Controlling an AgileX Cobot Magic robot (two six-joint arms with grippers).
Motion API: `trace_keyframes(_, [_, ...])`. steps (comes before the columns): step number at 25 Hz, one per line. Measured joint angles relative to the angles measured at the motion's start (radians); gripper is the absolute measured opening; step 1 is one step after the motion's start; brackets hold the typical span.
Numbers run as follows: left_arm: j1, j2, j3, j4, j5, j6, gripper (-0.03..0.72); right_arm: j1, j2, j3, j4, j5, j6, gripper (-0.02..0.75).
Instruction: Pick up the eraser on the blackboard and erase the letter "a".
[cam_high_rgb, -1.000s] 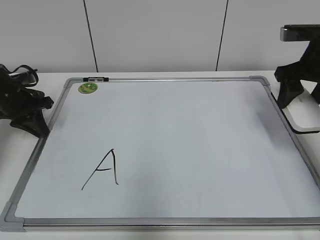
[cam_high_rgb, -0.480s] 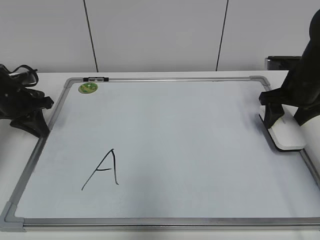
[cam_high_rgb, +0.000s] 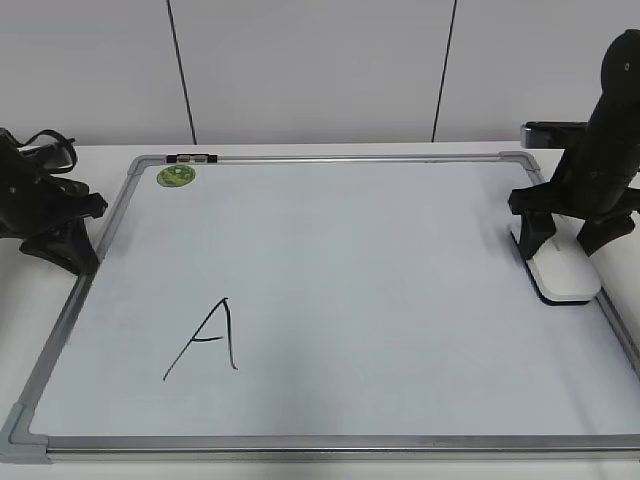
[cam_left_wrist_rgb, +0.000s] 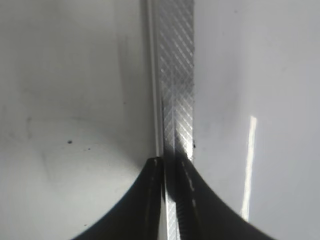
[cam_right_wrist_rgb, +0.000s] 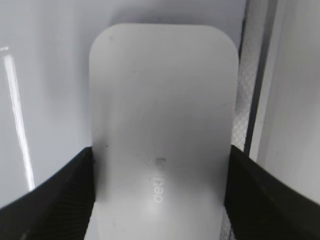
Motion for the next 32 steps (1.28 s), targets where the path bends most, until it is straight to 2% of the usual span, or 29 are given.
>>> trace_keyframes(17, [0.000,0.000,0.000,-0.002,0.000,0.000,0.057,-0.019,0.000,0.000,-0.021,-0.012,0.009,0.544])
trace_keyframes(22, [0.000,0.000,0.000,-0.002,0.000,0.000,0.060,-0.019,0.000,-0.001,-0.032,-0.012,0.007,0.624])
trace_keyframes(26, [0.000,0.000,0.000,-0.002,0.000,0.000,0.076,-0.019,0.000,-0.018,-0.035,0.008,0.007,0.641])
trace_keyframes(30, [0.000,0.002,0.000,-0.006,0.000,0.000,0.139,-0.019,0.000,-0.096,-0.046,0.102,0.007,0.641])
trace_keyframes(32, [0.000,0.002,0.000,-0.006,0.000,0.000,0.213,-0.019,0.000,-0.146,-0.046,0.158,-0.001,0.636])
